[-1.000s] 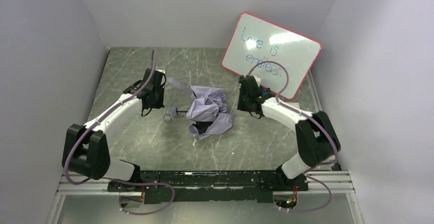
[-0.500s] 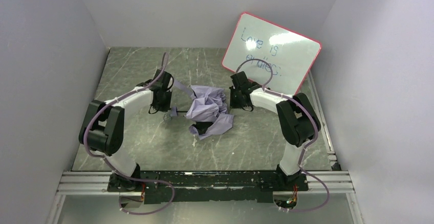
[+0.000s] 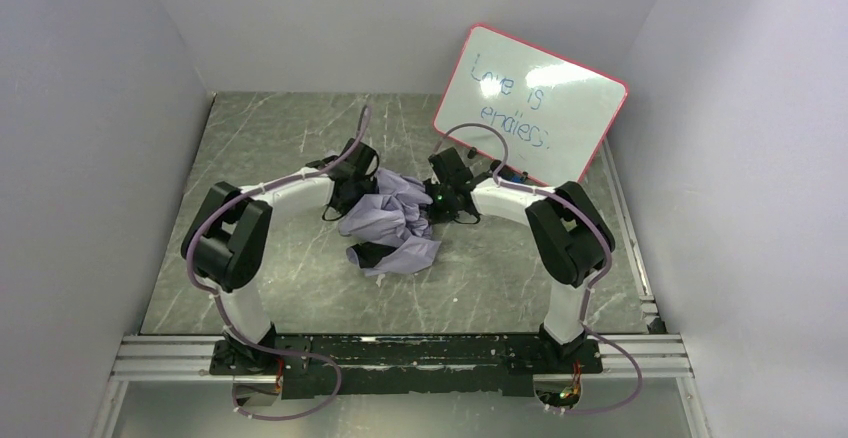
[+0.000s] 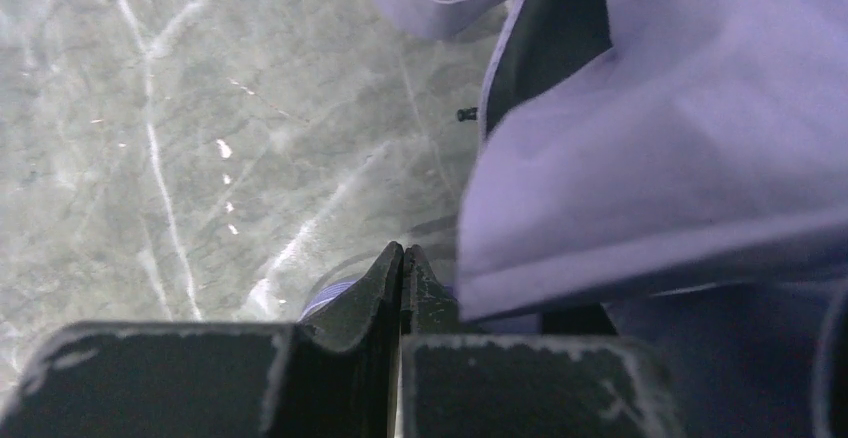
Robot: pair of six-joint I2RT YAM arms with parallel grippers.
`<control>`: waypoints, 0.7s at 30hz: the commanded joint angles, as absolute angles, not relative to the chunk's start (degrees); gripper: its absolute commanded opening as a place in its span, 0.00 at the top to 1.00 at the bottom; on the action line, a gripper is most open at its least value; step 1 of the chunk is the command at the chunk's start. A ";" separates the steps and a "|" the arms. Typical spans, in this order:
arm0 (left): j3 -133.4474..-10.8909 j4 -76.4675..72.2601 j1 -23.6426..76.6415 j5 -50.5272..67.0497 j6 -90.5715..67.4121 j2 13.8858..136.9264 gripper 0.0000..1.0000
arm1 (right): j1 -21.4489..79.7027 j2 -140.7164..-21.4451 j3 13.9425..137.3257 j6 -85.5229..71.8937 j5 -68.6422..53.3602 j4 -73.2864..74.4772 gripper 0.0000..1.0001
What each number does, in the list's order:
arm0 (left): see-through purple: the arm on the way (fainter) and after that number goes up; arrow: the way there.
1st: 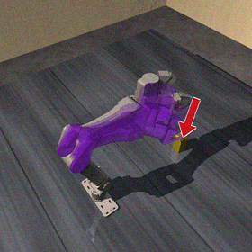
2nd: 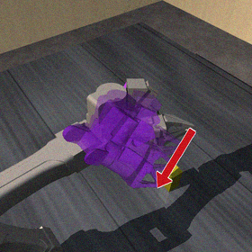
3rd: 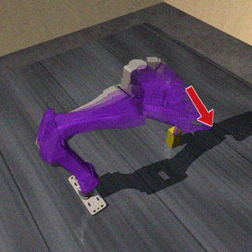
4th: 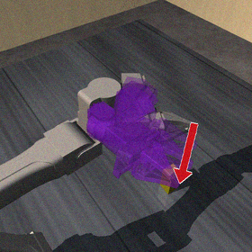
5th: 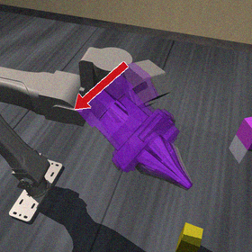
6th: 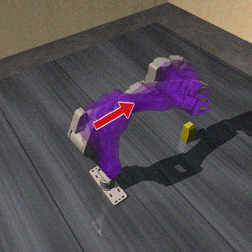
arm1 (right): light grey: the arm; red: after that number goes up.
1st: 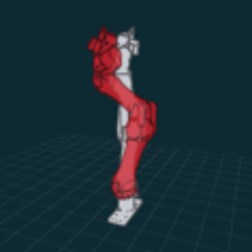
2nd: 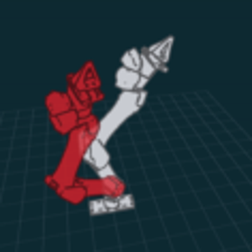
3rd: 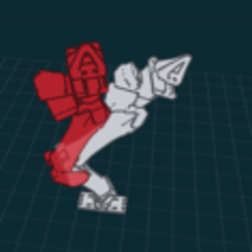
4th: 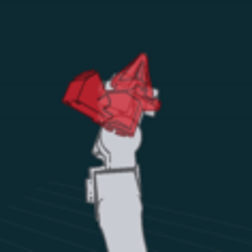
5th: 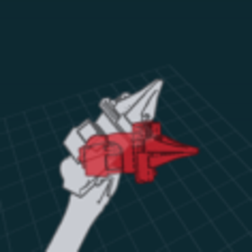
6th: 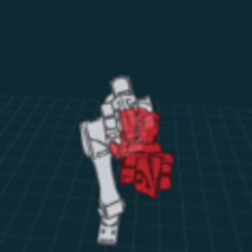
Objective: Put away the umbrella
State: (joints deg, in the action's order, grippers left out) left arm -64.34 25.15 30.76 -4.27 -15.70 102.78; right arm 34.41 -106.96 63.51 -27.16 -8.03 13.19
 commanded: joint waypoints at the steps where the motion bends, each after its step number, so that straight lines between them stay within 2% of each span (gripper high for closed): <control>1: -66.00 26.46 30.52 -6.79 -15.32 99.21 0.95 | 34.48 -104.20 62.90 -27.90 -3.83 13.05 0.88; 6: -65.24 30.11 26.98 -10.61 -13.20 92.40 0.95 | 33.02 -100.02 61.79 -26.18 6.14 16.95 0.85; 11: -63.23 32.05 22.72 -12.98 -11.30 84.89 0.95 | 31.10 -95.39 59.50 -25.75 10.46 18.85 0.80; 14: -62.23 32.31 21.55 -14.45 -11.05 81.30 0.79 | 30.89 -92.56 58.04 -26.07 11.22 19.32 0.77; 17: -61.06 30.56 20.34 -12.57 -10.82 77.65 0.71 | 30.85 -89.75 56.58 -26.25 9.56 18.80 0.74; 21: -59.95 25.19 19.86 -3.22 -9.04 72.65 0.60 | 30.92 -85.44 54.16 -25.90 3.91 16.17 0.71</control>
State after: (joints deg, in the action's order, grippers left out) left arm -61.04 30.02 20.58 -11.14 -11.31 76.97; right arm 30.83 -89.54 56.05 -26.52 7.88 18.09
